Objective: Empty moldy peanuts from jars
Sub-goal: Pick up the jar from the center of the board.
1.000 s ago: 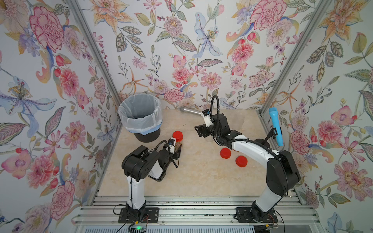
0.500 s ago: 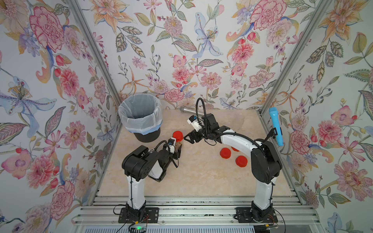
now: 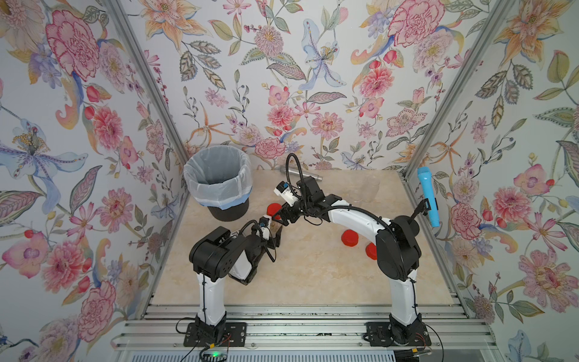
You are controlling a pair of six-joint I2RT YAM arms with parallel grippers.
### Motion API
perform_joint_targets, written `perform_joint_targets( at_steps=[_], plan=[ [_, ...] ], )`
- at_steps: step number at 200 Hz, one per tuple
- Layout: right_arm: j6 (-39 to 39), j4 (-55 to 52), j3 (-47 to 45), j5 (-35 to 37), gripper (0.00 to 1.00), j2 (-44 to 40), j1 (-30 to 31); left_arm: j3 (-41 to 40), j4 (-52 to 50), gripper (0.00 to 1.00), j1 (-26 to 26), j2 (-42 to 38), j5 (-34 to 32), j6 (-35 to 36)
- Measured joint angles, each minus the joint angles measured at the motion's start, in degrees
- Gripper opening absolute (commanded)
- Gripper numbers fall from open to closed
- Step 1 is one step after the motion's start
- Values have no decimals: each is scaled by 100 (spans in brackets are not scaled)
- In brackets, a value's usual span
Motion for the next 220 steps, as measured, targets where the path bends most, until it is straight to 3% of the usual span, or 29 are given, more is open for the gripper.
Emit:
perform_joint_targets(
  at_steps=[220],
  plan=[
    [20, -114, 1300, 568, 86, 1158, 212, -472, 498, 85, 249, 22, 17, -369]
  ],
)
